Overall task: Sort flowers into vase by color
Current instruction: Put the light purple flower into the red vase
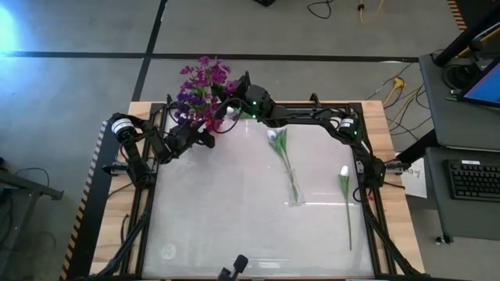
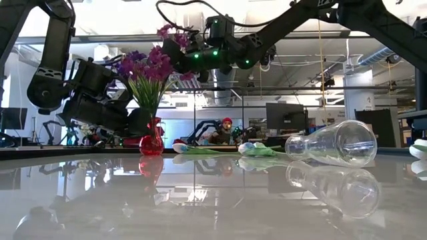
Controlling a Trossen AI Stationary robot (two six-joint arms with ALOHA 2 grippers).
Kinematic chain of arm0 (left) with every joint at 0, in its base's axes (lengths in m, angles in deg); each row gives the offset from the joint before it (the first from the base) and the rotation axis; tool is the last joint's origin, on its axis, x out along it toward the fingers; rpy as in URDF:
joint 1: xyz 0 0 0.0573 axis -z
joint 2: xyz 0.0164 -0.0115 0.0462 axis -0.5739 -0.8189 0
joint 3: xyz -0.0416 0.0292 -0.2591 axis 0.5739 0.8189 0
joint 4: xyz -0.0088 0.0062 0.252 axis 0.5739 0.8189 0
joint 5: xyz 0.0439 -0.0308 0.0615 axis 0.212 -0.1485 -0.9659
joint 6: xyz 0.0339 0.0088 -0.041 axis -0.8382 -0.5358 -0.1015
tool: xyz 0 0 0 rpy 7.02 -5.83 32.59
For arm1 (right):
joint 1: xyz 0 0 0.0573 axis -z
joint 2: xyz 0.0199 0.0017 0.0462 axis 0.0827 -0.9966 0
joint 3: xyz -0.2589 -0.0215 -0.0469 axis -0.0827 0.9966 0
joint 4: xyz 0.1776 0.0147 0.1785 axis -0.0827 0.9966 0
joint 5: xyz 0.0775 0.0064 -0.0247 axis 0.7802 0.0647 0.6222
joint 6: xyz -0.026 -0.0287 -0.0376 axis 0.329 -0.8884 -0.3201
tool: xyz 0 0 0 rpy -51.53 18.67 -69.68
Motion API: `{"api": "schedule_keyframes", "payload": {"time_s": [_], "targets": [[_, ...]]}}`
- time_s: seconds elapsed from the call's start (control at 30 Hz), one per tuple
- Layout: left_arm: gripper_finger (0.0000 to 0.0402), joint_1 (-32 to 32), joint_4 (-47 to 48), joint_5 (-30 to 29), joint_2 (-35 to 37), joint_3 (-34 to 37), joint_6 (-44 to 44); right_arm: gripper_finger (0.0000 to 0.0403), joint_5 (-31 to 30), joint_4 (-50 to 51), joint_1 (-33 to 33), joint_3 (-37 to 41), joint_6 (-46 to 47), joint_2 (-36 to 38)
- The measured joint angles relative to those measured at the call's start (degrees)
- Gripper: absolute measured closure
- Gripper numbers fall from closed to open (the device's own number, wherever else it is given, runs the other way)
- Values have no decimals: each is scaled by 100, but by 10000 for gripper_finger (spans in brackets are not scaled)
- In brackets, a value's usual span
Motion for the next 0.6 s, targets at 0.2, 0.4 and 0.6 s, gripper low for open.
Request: {"api": "schedule_keyframes", "payload": {"time_s": [0.2,0.4,0.6], "targets": [[242,0,0,0,0,0,0,380,0,29,0,0,-13,0],[242,0,-3,0,0,0,0,380,-2,48,0,0,-82,0],[242,1,-4,204,0,-8,-50,380,-2,53,0,0,-149,0]]}}
